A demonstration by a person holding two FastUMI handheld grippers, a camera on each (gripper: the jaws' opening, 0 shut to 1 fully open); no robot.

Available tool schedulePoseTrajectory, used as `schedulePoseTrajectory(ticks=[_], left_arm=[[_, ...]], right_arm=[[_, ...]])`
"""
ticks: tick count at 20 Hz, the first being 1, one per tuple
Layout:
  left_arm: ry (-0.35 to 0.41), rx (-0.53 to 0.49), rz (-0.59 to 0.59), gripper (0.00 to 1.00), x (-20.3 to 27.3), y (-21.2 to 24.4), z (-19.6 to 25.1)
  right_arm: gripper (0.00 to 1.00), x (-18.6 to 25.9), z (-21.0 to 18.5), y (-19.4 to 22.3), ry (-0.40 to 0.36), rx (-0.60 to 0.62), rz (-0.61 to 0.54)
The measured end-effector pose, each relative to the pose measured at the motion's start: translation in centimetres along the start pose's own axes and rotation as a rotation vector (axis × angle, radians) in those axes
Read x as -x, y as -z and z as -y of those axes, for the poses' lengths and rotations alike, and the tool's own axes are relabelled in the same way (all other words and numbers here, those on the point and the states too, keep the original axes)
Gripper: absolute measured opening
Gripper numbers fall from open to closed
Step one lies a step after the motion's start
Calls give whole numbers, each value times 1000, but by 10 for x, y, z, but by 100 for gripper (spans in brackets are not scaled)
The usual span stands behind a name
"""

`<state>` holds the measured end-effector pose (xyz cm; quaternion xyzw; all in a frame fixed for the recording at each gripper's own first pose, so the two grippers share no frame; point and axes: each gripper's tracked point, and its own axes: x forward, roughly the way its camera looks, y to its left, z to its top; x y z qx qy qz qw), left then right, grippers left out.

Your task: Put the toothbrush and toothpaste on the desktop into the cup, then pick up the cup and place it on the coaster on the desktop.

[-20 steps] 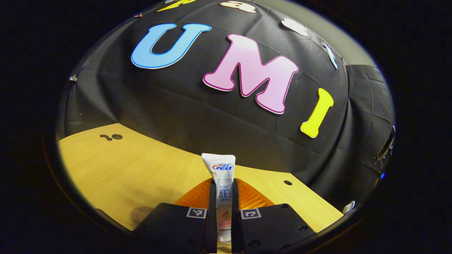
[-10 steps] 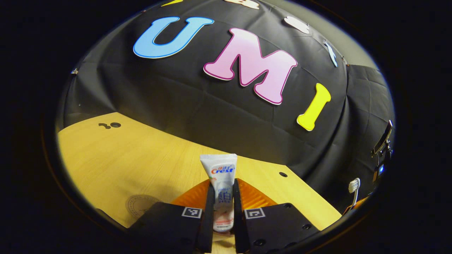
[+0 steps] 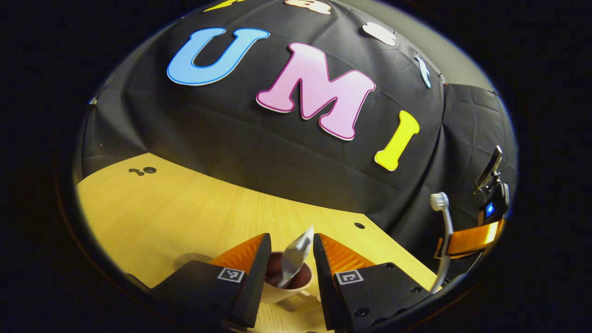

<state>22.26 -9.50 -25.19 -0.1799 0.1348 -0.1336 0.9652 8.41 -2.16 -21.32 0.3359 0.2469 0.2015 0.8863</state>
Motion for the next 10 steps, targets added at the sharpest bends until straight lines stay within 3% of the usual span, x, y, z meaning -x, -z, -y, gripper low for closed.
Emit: schedulePoseTrajectory(ticks=[4, 10], left_arm=[[8, -24, -18, 58, 63, -3, -2], [22, -45, -109, 58, 150, 40, -9]], right_arm=[[5, -30, -8, -26, -19, 0, 109], [5, -81, -21, -34, -112, 60, 201]])
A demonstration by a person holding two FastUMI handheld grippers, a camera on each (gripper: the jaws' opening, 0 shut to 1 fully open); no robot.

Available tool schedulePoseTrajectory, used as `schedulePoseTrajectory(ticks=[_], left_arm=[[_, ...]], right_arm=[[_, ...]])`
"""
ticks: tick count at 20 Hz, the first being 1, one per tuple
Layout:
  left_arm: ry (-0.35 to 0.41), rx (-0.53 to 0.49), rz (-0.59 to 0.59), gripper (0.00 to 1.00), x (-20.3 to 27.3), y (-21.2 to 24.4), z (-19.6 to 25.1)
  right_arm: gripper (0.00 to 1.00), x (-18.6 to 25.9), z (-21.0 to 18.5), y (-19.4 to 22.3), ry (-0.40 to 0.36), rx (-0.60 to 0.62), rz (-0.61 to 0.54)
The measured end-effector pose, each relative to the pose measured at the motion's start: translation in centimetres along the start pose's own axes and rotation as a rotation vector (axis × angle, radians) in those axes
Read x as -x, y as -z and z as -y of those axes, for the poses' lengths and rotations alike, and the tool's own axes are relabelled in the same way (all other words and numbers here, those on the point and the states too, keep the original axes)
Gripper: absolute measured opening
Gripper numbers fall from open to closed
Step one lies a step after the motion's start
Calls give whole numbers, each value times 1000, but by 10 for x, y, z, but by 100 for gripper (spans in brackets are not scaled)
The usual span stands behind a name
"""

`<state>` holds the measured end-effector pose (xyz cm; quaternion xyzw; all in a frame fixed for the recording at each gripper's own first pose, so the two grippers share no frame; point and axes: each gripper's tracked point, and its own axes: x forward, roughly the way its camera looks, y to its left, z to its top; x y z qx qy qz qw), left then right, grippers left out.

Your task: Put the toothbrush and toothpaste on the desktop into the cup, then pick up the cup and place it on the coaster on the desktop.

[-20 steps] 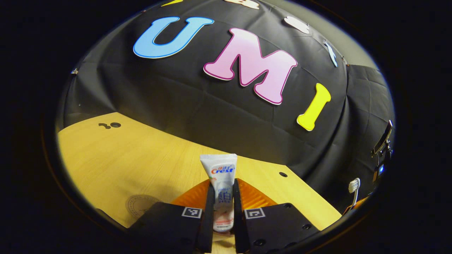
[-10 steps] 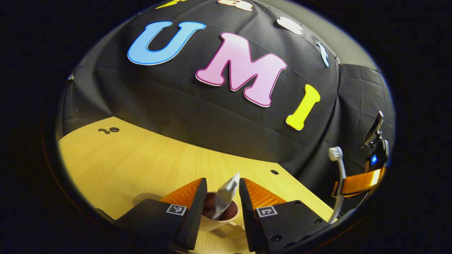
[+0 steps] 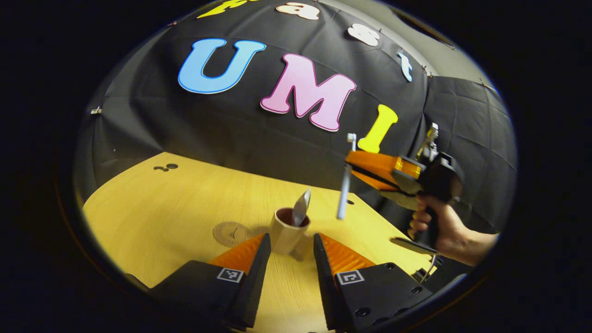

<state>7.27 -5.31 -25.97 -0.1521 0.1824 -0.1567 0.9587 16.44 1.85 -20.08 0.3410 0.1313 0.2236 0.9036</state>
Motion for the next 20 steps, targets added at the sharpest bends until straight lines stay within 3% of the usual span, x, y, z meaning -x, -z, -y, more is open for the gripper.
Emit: schedulePoseTrajectory(ticks=[7, 11, 20], left_arm=[[-9, 67, -26, 58, 29, 47, -9], [-58, 68, -20, 58, 38, 58, -31], [-90, 80, 2, 58, 49, 54, -51]], right_arm=[[5, -47, -5, 37, -61, 223, 1], [5, -62, -2, 44, -47, 312, 5], [7, -67, 16, 73, 30, 456, -79]])
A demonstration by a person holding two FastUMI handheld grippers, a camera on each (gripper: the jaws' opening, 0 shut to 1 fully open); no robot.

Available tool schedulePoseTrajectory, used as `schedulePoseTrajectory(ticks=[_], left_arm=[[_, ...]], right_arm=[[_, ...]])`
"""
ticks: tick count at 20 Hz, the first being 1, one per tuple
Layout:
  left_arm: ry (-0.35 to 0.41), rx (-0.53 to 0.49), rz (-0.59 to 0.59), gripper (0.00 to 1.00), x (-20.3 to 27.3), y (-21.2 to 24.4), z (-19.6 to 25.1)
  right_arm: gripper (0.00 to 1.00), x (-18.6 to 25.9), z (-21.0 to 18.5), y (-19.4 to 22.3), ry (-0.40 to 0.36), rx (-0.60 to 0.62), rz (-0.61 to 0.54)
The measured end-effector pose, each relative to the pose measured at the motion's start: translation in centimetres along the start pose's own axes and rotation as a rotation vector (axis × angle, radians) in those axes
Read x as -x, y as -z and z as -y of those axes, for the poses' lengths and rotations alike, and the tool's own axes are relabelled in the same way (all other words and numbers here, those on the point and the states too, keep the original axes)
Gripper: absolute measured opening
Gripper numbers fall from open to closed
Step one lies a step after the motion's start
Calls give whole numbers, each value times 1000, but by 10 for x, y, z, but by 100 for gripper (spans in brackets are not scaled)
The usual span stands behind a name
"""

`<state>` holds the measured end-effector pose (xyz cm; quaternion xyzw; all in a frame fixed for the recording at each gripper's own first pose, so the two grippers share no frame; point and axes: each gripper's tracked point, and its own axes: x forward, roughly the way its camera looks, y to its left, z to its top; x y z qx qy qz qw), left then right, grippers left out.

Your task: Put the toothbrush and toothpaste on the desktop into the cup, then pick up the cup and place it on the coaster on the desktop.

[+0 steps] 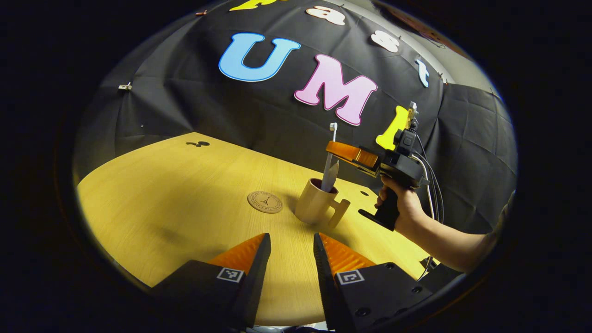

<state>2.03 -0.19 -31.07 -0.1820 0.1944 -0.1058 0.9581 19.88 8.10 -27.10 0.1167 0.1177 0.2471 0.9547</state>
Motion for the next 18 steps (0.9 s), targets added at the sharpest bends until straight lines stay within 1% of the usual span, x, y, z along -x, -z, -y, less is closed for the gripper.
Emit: schedulePoseTrajectory(ticks=[5, 6, 10, 11, 14, 15, 16, 17, 18], left_arm=[[2, -3, -13, 58, 0, 6, -1], [1, -2, -16, 58, -1, 6, 0], [-3, 5, -18, 58, 2, 6, -3], [-3, 8, -17, 58, 2, 6, -3], [-4, 10, -18, 58, 5, 5, -3], [-2, 9, -18, 58, 6, 3, -3], [-1, 6, -18, 58, 7, 3, -3], [-1, 1, -21, 58, 7, 2, -4], [-2, -5, -22, 58, 8, 1, -5]], right_arm=[[11, 5, 4, 4, 26, 30, -30], [13, 7, 6, 3, 34, 31, -36], [26, 15, 9, 1, 52, 29, -61], [31, 18, 9, 0, 54, 26, -65], [42, 27, 7, -7, 52, 1, -70], [47, 32, 6, -8, 51, -14, -82], [48, 37, 8, -4, 57, -30, -106], [59, 43, 9, 0, 73, -43, -136], [51, 48, 12, 4, 84, -54, -167]])
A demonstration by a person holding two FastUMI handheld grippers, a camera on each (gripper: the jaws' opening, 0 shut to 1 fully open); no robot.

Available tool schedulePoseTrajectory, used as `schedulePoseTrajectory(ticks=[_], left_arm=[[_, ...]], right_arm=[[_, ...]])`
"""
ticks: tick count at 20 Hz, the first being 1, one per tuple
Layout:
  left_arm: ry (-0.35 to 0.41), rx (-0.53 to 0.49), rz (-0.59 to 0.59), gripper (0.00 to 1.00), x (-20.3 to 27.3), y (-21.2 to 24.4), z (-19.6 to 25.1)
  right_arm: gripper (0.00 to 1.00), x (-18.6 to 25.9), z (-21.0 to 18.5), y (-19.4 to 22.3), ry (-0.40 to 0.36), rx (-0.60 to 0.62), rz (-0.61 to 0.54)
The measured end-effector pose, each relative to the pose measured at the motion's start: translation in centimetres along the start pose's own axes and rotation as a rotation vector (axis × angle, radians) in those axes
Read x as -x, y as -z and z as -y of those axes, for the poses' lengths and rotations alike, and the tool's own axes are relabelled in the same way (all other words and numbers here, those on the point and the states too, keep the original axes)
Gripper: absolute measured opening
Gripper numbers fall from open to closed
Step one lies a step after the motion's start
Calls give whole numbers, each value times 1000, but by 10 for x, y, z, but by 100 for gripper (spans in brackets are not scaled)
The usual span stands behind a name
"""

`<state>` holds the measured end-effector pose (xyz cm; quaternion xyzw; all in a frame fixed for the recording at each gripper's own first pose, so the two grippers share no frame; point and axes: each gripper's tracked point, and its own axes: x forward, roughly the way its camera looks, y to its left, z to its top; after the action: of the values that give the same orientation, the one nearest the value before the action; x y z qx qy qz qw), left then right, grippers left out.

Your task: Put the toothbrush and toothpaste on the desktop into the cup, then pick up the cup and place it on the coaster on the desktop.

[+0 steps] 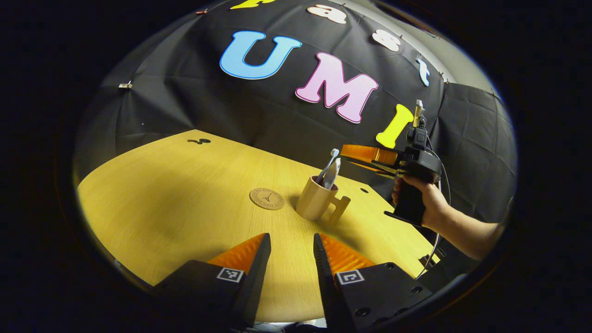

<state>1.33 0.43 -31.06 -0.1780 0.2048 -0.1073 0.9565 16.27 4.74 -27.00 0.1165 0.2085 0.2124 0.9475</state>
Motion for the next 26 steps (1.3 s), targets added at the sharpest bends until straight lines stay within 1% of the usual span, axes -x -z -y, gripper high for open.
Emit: schedulePoseTrajectory(ticks=[5, 9, 12, 15, 20, 26], left_arm=[[-23, -56, -14, 58, 9, 0, -15], [-29, -88, -27, 58, 19, 4, -24], [-26, -75, -29, 58, 26, 10, -28], [-19, -62, -43, 58, 29, 21, -26], [-7, -45, -52, 58, 34, 33, -26], [-9, -18, -50, 58, 37, 37, -34]], right_arm=[[52, 25, 6, 26, 50, -19, -174], [52, 40, 5, 57, 73, 10, -350], [52, 47, 5, 83, 89, 2, -475], [52, 48, 9, 102, 119, 20, -574], [52, 33, 9, 127, 133, 44, -695], [52, 18, 19, 151, 167, 135, -840]])
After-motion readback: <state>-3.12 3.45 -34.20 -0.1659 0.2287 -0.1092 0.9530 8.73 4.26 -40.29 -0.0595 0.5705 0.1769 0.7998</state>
